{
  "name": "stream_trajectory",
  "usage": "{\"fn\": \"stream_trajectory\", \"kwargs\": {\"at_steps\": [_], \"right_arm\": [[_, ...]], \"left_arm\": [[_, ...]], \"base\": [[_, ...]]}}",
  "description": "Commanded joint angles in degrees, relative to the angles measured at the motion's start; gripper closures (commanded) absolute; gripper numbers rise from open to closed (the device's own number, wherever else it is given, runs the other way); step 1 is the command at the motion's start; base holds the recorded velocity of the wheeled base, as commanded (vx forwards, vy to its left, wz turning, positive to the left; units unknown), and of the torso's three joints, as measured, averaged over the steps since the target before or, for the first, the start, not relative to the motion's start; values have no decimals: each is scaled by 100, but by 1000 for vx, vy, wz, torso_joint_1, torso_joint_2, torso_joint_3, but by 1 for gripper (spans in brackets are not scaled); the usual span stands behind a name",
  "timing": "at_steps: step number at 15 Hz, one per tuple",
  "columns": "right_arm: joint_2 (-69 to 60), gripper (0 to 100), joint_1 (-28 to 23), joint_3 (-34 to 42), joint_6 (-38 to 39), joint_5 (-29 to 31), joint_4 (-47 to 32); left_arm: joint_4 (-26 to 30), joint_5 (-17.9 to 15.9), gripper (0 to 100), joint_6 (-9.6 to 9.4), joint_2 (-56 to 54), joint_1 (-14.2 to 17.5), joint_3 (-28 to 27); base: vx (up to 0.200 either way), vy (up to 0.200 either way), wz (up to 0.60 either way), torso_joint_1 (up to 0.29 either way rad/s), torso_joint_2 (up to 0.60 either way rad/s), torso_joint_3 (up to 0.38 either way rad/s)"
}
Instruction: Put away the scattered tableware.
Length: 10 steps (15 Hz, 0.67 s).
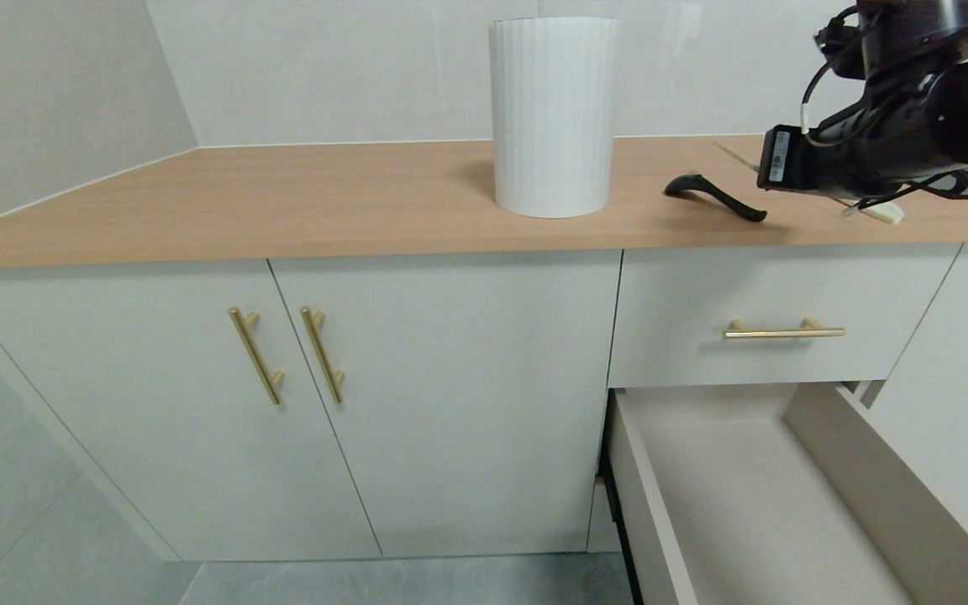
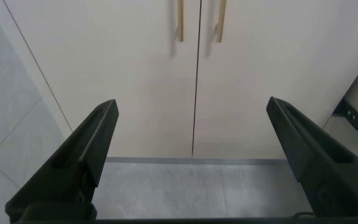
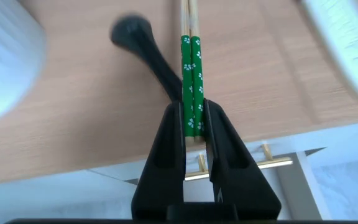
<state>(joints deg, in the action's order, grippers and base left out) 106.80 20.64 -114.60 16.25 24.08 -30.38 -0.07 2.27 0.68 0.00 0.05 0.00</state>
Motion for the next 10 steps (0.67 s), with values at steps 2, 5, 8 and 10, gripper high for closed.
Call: {"fn": "stream_trajectory", "kwargs": {"at_steps": [2, 5, 8, 10], "right_arm": [[-872, 100, 10, 1, -8, -43, -109], [-1865, 100, 116, 105, -8, -254, -917], [-3130, 100, 177, 1063, -8, -606, -1049], [-3895, 100, 195, 1792, -25, -817, -1304]], "left_arm": [[-1, 2, 0, 2, 0, 4, 0], [-1, 2, 0, 2, 0, 4, 0], [-1, 2, 0, 2, 0, 4, 0], [-1, 2, 0, 2, 0, 4, 0]], "base": [[0, 0, 0, 0, 0, 0], [0, 0, 0, 0, 0, 0], [0, 0, 0, 0, 0, 0], [0, 0, 0, 0, 0, 0]]}}
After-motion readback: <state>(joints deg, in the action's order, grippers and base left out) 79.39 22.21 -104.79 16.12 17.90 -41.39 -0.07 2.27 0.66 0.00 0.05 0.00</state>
